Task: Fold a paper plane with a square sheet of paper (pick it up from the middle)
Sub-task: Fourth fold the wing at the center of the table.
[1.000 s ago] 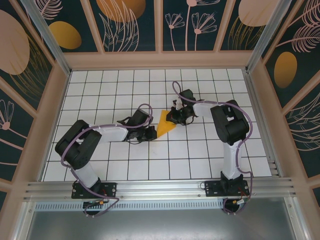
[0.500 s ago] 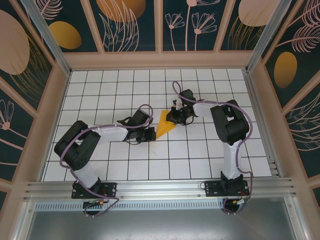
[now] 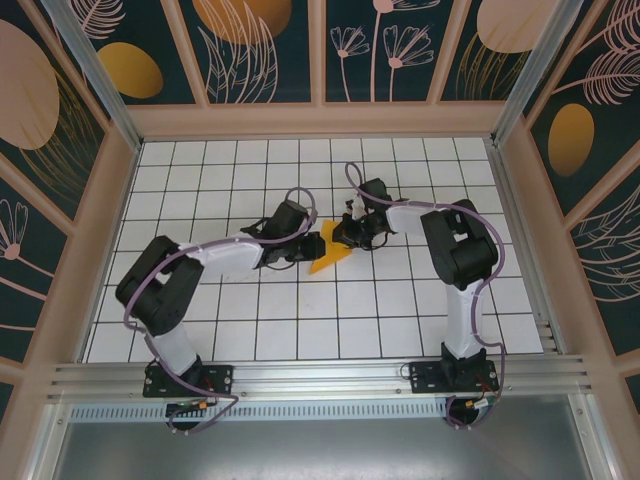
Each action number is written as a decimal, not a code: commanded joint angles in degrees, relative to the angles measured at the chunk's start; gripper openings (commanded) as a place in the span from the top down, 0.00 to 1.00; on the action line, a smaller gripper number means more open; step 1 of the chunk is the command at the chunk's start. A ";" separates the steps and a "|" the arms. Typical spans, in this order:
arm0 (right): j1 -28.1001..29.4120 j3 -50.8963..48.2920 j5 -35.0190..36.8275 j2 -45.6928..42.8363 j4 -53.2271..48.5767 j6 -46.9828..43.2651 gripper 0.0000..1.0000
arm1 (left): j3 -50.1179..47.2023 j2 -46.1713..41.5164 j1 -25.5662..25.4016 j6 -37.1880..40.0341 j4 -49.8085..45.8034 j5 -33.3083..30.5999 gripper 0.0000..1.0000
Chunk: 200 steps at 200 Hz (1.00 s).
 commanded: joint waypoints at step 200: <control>0.29 -1.52 8.89 7.24 -6.35 -1.45 0.99 | -11.40 2.67 -0.22 2.95 1.77 6.40 0.90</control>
